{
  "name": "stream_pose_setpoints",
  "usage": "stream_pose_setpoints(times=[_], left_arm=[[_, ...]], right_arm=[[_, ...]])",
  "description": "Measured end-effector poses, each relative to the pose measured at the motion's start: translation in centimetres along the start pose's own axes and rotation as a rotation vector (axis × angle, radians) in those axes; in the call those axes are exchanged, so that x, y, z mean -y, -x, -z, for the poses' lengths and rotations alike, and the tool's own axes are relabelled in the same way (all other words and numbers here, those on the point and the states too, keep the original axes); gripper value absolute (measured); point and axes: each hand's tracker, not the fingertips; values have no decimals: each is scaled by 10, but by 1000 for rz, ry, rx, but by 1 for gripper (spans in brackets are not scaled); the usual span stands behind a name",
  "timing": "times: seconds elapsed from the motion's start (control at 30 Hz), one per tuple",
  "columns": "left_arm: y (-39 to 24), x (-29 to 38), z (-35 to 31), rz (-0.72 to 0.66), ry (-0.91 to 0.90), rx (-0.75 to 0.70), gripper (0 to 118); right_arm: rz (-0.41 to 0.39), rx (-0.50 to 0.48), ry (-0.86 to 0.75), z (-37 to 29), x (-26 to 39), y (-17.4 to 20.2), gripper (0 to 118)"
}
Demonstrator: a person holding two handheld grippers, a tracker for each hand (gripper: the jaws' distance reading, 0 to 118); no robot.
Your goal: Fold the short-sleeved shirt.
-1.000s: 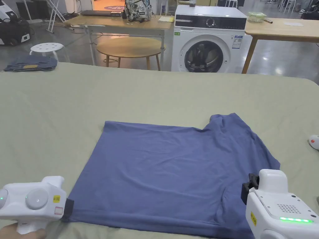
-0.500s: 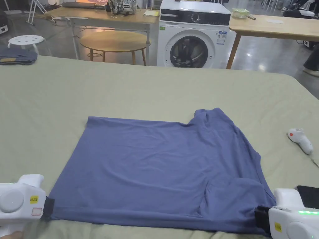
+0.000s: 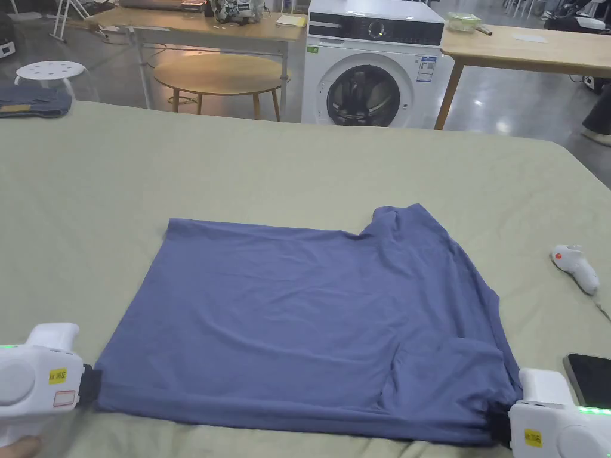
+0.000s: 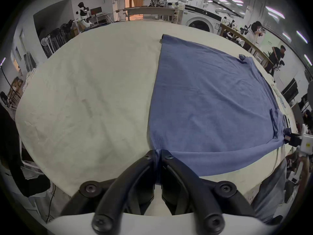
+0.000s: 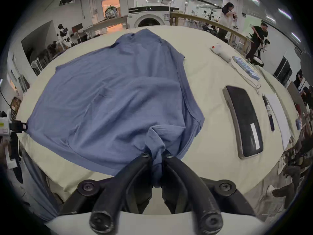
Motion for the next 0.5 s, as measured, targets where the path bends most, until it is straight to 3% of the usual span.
stream_pose_setpoints(times=[0.3, 0.5], left_arm=[[-10, -62, -21, 31, -142, 7, 0], [-9, -117, -10, 0, -208, 11, 0]], right_arm=[[11, -29, -173, -31, -63, 6, 6], [63, -51, -232, -11, -121, 2, 6]])
